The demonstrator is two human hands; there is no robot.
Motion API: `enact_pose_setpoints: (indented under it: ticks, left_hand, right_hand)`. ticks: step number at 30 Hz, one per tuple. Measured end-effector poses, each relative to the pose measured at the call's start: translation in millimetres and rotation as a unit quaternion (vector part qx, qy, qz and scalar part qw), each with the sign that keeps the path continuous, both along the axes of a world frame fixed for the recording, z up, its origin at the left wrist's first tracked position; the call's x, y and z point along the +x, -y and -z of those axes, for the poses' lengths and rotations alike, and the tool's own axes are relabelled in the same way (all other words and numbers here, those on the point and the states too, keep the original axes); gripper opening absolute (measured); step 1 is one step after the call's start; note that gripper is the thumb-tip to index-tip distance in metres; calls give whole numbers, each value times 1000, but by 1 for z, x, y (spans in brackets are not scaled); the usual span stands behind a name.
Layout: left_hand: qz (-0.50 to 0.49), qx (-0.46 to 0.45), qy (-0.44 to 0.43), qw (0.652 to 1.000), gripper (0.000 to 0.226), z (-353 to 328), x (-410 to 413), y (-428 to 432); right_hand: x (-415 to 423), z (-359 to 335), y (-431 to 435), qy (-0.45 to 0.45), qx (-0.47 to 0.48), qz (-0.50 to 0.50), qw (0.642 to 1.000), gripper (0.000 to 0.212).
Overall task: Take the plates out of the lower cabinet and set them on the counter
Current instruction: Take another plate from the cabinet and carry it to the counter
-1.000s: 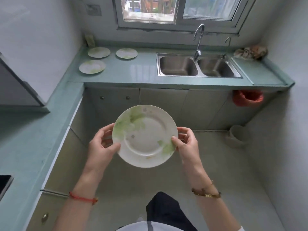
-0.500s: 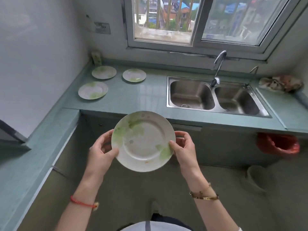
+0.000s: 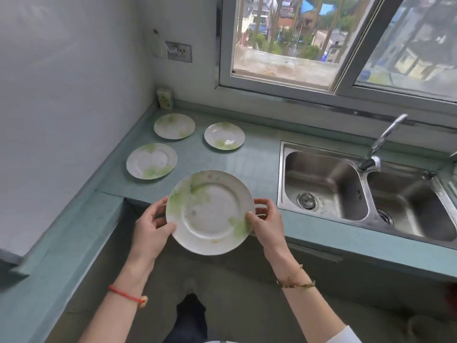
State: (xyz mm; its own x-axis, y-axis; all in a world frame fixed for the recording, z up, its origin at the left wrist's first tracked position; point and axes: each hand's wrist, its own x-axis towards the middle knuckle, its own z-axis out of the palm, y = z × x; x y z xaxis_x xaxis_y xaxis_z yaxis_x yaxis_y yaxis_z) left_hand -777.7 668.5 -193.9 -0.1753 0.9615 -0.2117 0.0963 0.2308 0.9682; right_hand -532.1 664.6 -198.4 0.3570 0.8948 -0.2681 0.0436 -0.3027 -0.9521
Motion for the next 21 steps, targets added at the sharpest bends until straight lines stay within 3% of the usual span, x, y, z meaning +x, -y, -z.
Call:
enact_pose_setpoints:
  ticks: [8, 21]
  left_hand:
    - [41, -52, -52, 996, 65, 36, -17, -151]
    - [123, -118, -130, 977, 58, 105, -10, -298]
  right_hand:
    - [-30, 37, -129, 113, -33, 31, 993, 24]
    - [-34, 104, -266, 165, -165, 48, 971, 23]
